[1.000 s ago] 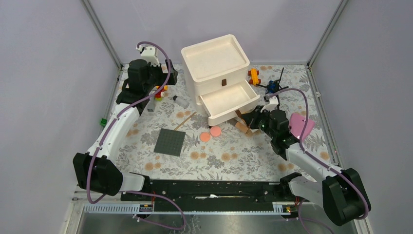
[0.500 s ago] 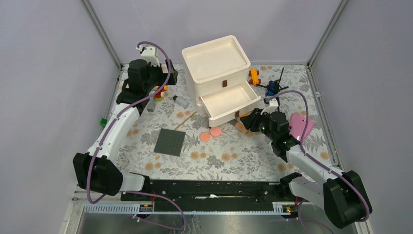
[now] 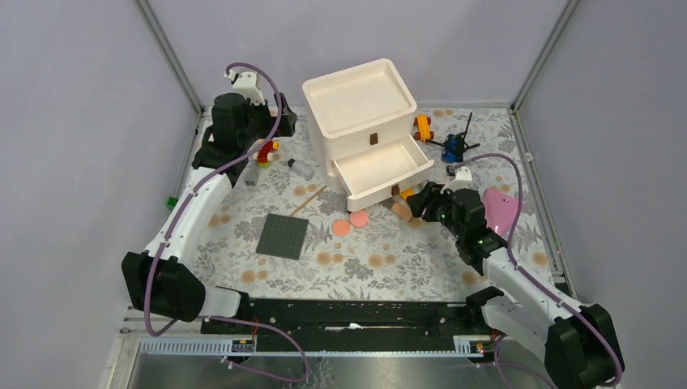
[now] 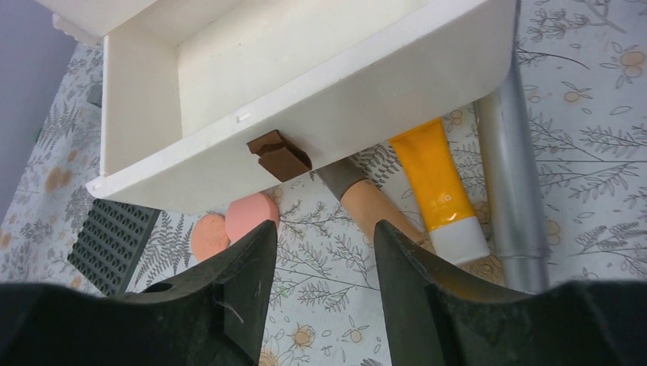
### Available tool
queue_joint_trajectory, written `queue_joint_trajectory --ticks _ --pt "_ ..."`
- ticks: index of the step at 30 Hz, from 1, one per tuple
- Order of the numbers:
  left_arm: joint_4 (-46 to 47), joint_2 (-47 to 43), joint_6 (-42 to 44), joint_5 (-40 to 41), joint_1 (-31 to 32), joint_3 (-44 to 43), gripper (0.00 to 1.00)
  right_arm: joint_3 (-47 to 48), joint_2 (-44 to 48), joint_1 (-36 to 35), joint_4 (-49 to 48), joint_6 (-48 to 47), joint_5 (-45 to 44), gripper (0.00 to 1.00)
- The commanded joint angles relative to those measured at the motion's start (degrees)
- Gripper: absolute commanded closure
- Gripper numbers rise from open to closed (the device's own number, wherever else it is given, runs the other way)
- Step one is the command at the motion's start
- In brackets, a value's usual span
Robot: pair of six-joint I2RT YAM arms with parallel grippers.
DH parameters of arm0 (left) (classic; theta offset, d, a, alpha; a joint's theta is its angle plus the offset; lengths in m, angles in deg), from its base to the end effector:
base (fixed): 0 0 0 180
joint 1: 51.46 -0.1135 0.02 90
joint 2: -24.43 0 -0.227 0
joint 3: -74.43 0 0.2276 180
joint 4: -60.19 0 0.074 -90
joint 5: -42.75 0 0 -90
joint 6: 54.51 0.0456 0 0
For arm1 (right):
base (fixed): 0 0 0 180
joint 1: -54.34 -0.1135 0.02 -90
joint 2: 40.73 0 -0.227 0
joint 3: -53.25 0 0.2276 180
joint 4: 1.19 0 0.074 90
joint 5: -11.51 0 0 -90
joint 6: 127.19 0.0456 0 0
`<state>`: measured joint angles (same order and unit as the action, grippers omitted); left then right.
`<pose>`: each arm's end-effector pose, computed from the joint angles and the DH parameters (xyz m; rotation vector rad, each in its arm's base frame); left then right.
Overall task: Organize the makeup
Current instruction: Open the drawer in the storage box, then move the storage box to the corner of the board.
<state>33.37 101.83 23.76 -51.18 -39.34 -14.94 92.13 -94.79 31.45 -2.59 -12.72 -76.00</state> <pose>0.3011 -0.0679 0.3516 0.0549 1.8431 -0.3549 0.2042 0.0884 0.2092 -0.0060 1.8558 0.6215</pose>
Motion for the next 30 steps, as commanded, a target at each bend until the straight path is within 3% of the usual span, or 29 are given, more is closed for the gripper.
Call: queue_joint_trajectory --ticks 1,6,17,23,30 --pt "-2.9 0.3 -4.0 0.0 0.3 -3.7 0.01 3.1 2.3 -0.3 4.1 -2.2 -4.2 0.42" --pt "-6.0 -0.7 -7.5 -0.2 0.4 -1.7 0.01 3.4 2.6 -0.3 5.6 -2.7 -3.9 0.39" --pt "-2.7 -3.9 -6.6 -4.0 5.2 4.8 0.01 9.2 2.4 -0.3 7.4 -3.7 -6.0 0.29" --pt "-0.9 -4.1 -7.5 -7.2 5.5 6.0 0.01 19.5 -6.8 -0.3 4.4 -6.3 0.4 0.29" --pt "1.1 -7.7 -6.9 -6.6 5.5 11.9 0.01 24.2 -17.8 -0.3 -9.7 -8.0 5.2 0.29"
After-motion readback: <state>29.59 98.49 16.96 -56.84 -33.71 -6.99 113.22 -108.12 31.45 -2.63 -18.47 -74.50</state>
